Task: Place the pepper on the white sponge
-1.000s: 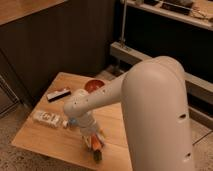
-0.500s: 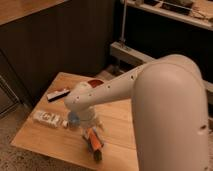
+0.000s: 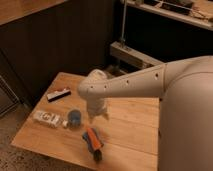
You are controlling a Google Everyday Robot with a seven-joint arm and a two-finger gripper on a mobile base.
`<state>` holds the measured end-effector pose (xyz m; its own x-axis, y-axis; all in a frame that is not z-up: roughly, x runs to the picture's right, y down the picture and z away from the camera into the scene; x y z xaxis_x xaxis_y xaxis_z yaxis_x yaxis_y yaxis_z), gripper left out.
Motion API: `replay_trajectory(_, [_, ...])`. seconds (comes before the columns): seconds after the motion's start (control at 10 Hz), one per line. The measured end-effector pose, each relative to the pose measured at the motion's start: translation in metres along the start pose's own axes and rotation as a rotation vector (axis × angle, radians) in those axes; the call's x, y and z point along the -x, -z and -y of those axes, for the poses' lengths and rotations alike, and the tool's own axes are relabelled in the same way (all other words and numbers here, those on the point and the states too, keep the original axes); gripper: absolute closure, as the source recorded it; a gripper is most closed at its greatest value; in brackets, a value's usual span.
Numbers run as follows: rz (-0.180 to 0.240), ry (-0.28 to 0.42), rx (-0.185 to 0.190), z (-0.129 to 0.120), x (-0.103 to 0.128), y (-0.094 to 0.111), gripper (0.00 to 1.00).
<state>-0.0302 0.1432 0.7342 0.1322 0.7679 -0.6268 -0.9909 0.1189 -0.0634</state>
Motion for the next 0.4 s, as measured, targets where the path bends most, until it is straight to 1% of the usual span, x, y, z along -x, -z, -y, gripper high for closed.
replay_trajectory(0.1, [0.004,-0.005,-0.003,0.0036,0.0010,-0.0002,0.40])
replay_trajectory(0.2, [0.004,0.000,0.000,-0.0002,0.0010,0.0001,0.40])
replay_trajectory(0.4, [0.004,0.000,0.001,-0.0001,0.0012,0.0000,0.40])
